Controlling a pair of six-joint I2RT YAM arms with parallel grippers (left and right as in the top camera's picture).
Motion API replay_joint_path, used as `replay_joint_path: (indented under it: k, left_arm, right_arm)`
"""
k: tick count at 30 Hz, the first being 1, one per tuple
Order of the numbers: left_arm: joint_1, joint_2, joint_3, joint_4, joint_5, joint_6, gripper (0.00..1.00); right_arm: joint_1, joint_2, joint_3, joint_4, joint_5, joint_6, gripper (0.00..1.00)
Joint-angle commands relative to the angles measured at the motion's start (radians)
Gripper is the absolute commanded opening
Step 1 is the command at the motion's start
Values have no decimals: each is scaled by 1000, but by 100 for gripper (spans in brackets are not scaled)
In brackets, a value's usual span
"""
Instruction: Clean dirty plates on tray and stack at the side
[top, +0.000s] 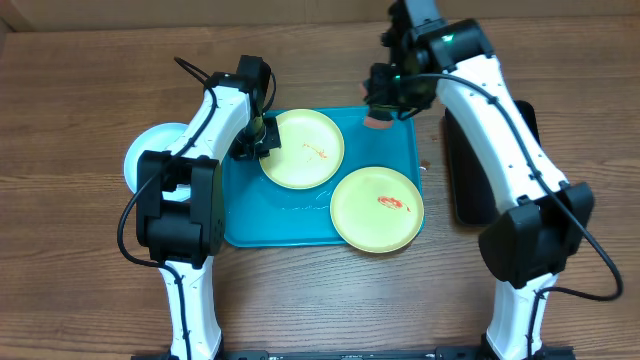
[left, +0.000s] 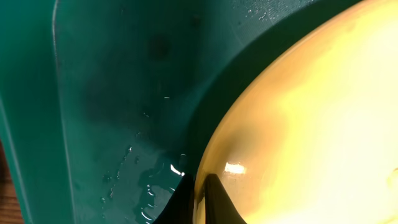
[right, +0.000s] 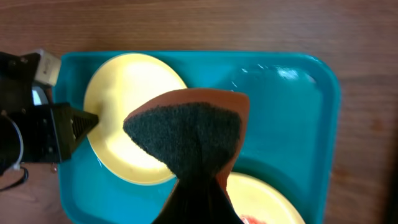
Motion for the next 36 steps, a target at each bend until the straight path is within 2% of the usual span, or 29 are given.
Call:
replay_joint_path:
  k: [1, 11, 23, 30, 36]
  left_arm:
    - [2, 36, -42, 7, 52, -10, 4]
    - [17, 35, -42, 8, 249, 103, 4]
    - [86, 35, -42, -2, 279, 127, 4]
    - [86, 35, -42, -3, 316, 182, 4]
    - [87, 35, -42, 3, 346, 182, 4]
  right_arm:
    - [48, 49, -15, 45, -12, 2, 4]
    - [123, 188, -15, 126, -12, 5, 4]
    - [126, 299, -15, 134, 45, 29, 4]
    - [128, 361, -15, 163, 43, 23, 4]
    - [159, 376, -15, 179, 1, 2, 4]
